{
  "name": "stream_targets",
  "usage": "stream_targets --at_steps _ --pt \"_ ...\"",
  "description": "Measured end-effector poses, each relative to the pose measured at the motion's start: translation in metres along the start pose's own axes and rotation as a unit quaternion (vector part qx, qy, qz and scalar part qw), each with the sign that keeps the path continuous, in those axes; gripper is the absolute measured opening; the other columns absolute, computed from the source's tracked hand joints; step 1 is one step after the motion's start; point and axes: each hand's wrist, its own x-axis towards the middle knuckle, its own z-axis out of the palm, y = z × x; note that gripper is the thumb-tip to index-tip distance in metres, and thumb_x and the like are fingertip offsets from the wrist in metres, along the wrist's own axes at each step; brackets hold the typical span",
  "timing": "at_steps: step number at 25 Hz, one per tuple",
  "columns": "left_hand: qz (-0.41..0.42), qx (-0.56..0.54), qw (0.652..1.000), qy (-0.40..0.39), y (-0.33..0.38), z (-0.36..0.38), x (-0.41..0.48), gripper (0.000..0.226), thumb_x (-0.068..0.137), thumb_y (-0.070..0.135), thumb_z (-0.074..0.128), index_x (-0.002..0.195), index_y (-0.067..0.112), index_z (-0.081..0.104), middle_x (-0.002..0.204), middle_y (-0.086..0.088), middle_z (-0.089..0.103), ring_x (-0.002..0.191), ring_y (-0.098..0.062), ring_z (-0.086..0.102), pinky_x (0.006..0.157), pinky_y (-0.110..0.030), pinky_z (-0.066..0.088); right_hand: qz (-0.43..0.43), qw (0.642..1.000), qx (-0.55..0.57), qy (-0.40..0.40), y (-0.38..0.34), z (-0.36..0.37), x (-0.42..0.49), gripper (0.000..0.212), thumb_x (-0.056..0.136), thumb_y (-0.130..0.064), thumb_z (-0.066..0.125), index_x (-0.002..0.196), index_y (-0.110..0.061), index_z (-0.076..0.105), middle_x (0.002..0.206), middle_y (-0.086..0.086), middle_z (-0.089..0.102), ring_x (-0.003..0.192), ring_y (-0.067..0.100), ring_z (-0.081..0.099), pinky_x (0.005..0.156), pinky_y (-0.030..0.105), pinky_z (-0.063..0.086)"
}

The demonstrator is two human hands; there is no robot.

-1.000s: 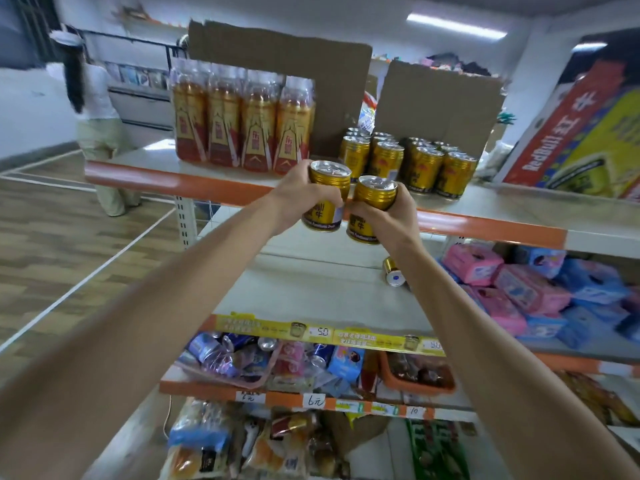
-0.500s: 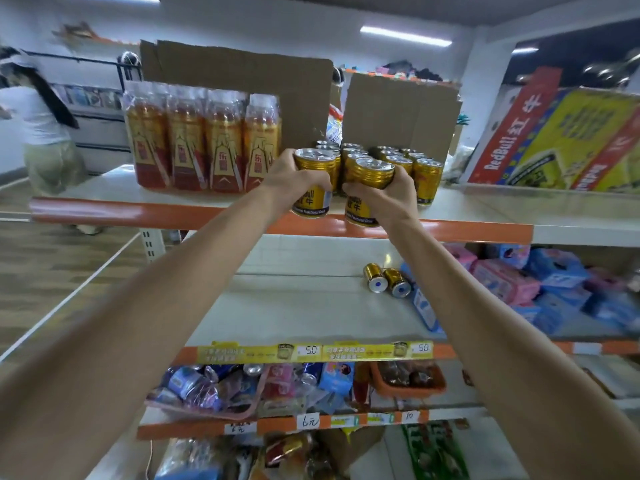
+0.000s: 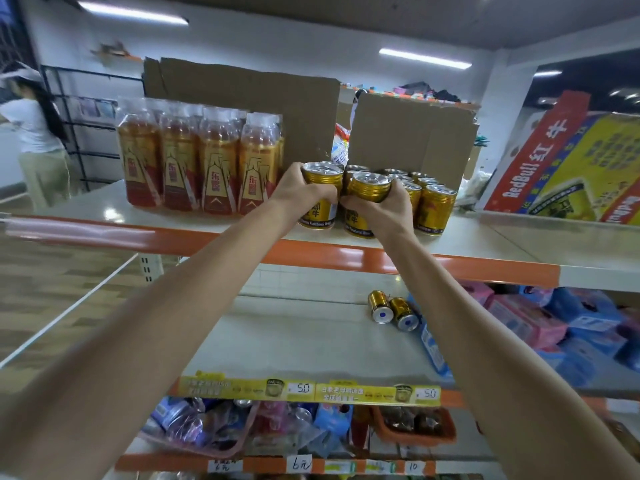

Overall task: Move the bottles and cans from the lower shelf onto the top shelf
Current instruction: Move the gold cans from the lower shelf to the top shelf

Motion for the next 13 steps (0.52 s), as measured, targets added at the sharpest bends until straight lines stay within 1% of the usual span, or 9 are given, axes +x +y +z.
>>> stream_targets --at_steps 2,5,8,10,12,13 --pt "-0.008 0.006 1.000 0.013 -0.006 0.004 0.009 0.074 0.049 0.024 0.080 0.118 0.016 0.052 0.113 -0.007 0.062 0.102 -0.022 0.062 0.088 -0.040 0.055 -0.003 1.000 -0.003 -0.008 0.009 0.001 0.007 0.067 0.053 -0.036 0.090 0.110 -0.015 0.061 0.101 -0.003 0.071 0.091 0.012 0.069 0.081 0.035 0.059" --pt "-0.031 0.003 0.999 0.027 -0.018 0.012 0.018 0.083 0.041 0.027 0.079 0.118 0.017 0.051 0.112 -0.006 0.063 0.103 -0.023 0.063 0.091 -0.044 0.055 -0.019 0.999 -0.020 -0.029 0.020 0.004 0.012 0.065 0.058 -0.030 0.092 0.112 -0.015 0.059 0.107 -0.002 0.069 0.097 0.014 0.066 0.083 0.030 0.055" --pt "-0.047 0.008 0.998 0.035 -0.033 0.020 0.024 0.087 0.036 0.032 0.078 0.117 0.020 0.051 0.112 -0.004 0.063 0.105 -0.022 0.062 0.093 -0.044 0.055 -0.045 0.997 -0.057 -0.027 0.031 0.008 0.015 0.070 0.051 -0.040 0.091 0.110 -0.018 0.060 0.109 0.002 0.066 0.102 0.018 0.063 0.088 0.037 0.055" --pt "-0.053 0.018 0.997 0.046 -0.036 0.022 0.028 0.085 0.035 0.035 0.079 0.114 0.023 0.051 0.112 -0.002 0.063 0.105 -0.021 0.061 0.092 -0.042 0.055 -0.036 0.998 -0.054 -0.025 0.035 0.009 0.019 0.074 0.048 -0.044 0.089 0.111 -0.019 0.060 0.111 0.002 0.066 0.103 0.017 0.064 0.088 0.038 0.056" --pt "-0.051 0.020 0.998 0.045 -0.035 0.023 0.029 0.084 0.038 0.034 0.080 0.116 0.022 0.051 0.113 -0.003 0.062 0.106 -0.021 0.061 0.090 -0.040 0.055 -0.016 0.998 -0.047 -0.032 0.036 0.008 0.021 0.064 0.052 -0.039 0.091 0.105 -0.024 0.059 0.109 0.001 0.067 0.100 0.015 0.065 0.085 0.034 0.057" --pt "-0.047 0.014 0.998 0.036 -0.033 0.024 0.027 0.083 0.042 0.029 0.081 0.119 0.020 0.049 0.114 -0.004 0.061 0.106 -0.021 0.061 0.089 -0.038 0.055 -0.010 0.998 -0.045 -0.036 0.036 0.008 0.020 0.059 0.052 -0.040 0.092 0.101 -0.029 0.060 0.107 -0.002 0.069 0.098 0.013 0.067 0.083 0.034 0.058"
